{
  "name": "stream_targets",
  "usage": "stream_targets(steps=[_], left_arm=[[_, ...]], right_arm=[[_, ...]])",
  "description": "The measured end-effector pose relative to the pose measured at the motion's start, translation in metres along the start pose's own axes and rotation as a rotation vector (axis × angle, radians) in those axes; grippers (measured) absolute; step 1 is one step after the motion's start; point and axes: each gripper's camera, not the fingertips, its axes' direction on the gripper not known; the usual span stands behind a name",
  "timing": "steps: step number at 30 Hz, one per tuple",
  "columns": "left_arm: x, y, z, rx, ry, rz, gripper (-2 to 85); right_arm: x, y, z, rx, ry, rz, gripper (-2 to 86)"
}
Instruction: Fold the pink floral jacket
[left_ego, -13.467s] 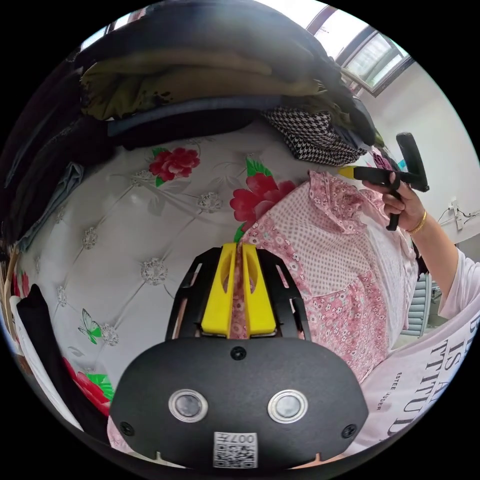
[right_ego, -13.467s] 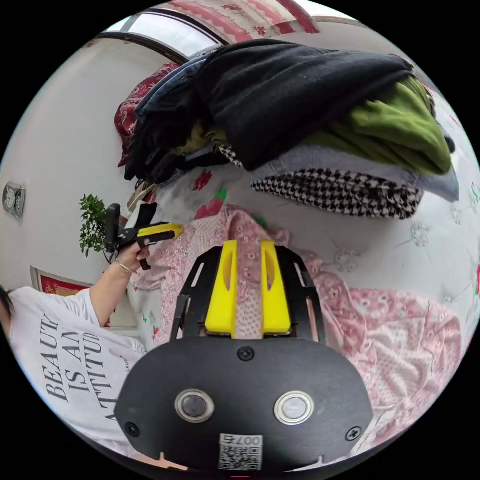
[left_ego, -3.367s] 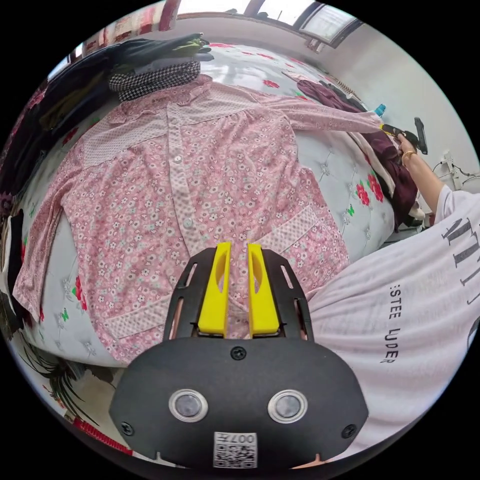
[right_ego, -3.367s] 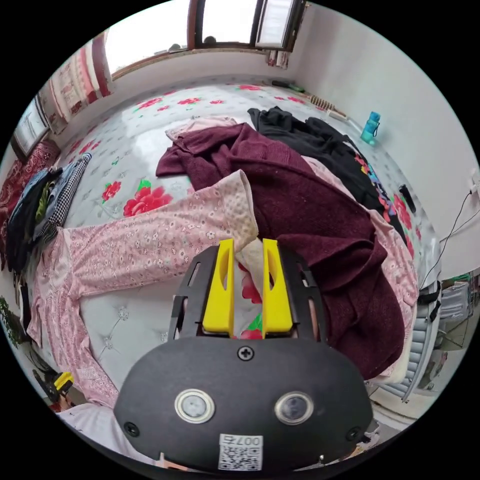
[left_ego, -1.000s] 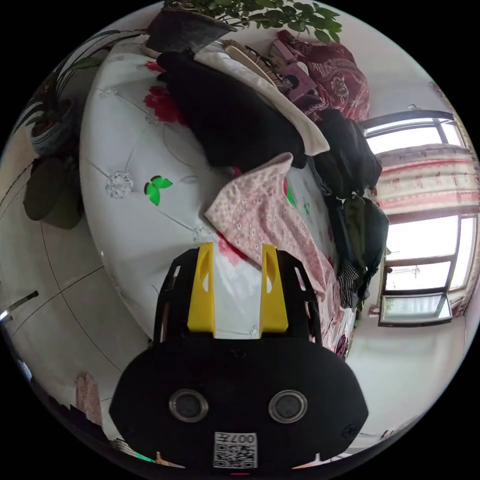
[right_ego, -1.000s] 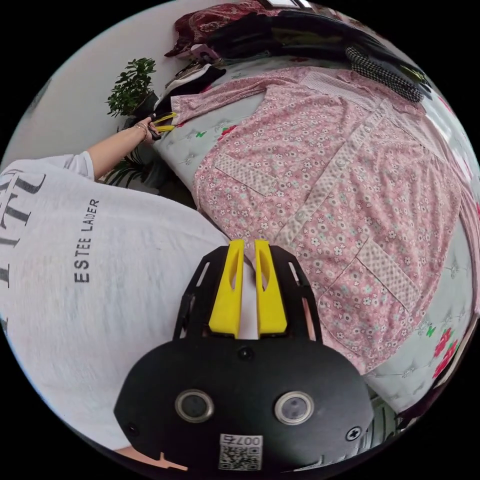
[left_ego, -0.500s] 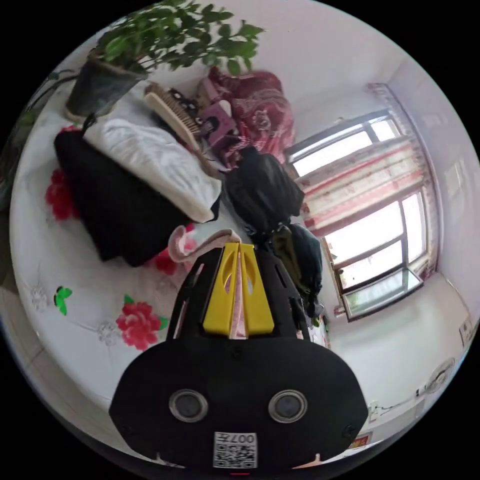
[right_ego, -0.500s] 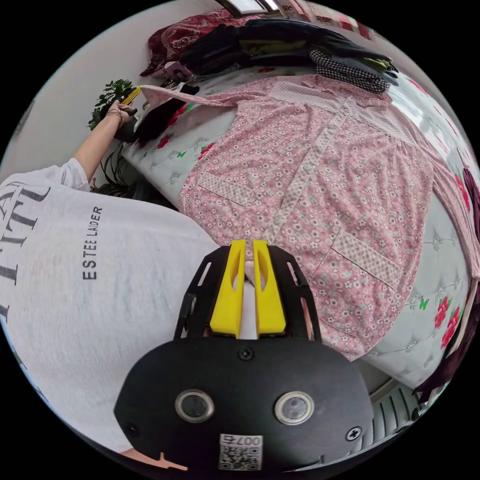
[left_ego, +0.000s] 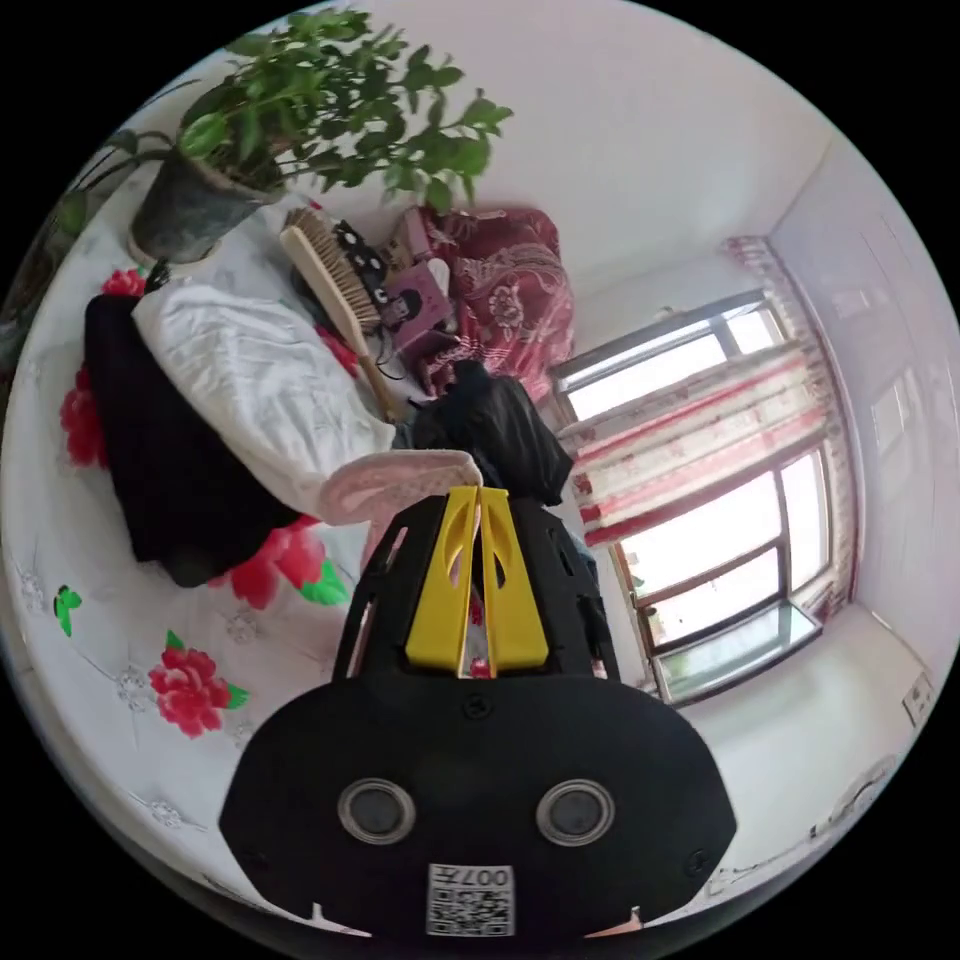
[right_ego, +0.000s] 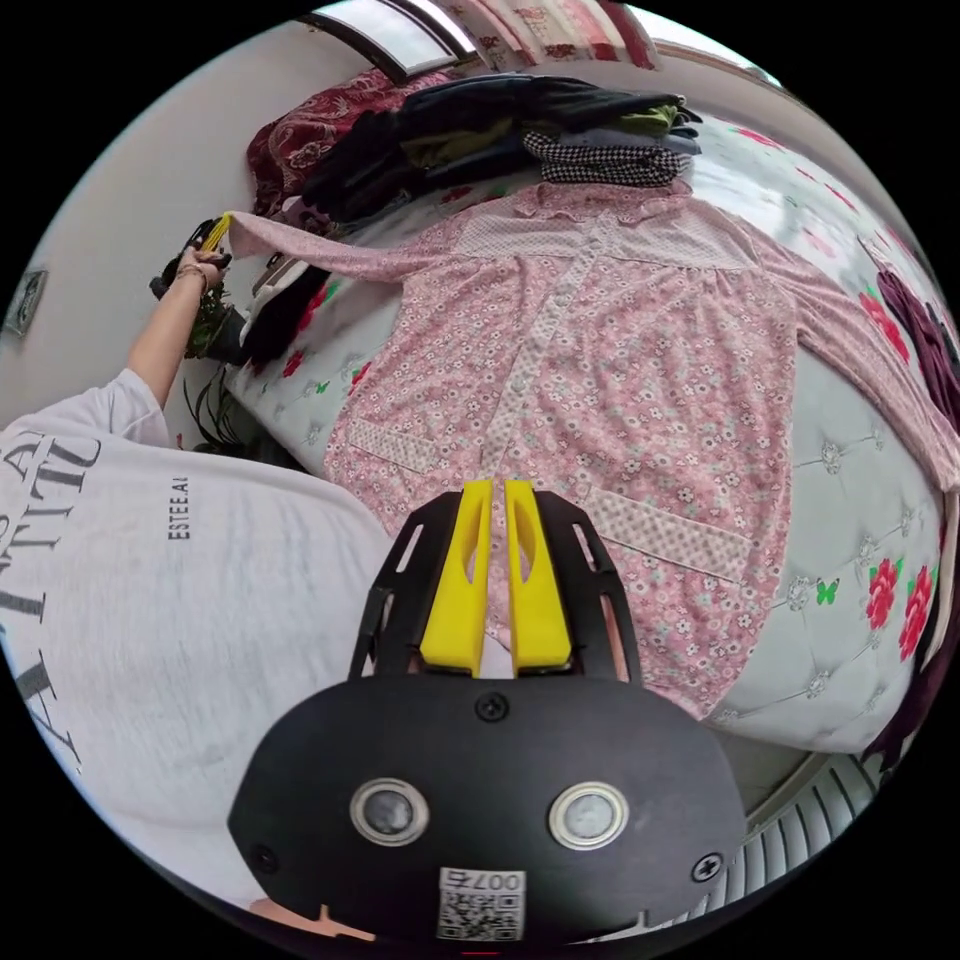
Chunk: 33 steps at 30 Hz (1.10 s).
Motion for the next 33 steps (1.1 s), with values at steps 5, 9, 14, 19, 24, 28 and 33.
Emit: stream_targets(steps=[5,9,14,19,24,28,33], left_arm=[[0.212,0.080,0.073,-0.246,0.401,0.529,0.1],[0.328,0.215,0.138,-0.611,0.679,0.818,9.0],[0.340,0.398,0.226,-1.045,0.429,1.023,12.5],[0.278,0.417,0.226,-1.092,0.251,0.935,11.8],[0.216,0.393,0.229,-1.089,-0.101,0.890,11.4],[0.182,0.377,0.236,-1.087,-0.250,0.778,11.3],[0.157,0.407,0.261,-1.192,-0.375,0.773,11.3]], right_arm=[[0.032,-0.001,-0.017,0.082,-0.040,0.117,0.2],[0.058,0.002,-0.020,0.140,-0.081,0.226,0.4],[0.088,0.013,-0.019,0.199,-0.155,0.353,1.5],[0.110,0.020,-0.015,0.198,-0.135,0.387,3.6],[0.126,-0.021,-0.016,0.219,-0.089,0.314,5.1],[0.135,-0.091,-0.006,0.195,-0.011,0.210,6.3],[0.121,-0.161,0.042,-0.003,0.137,0.035,5.2]])
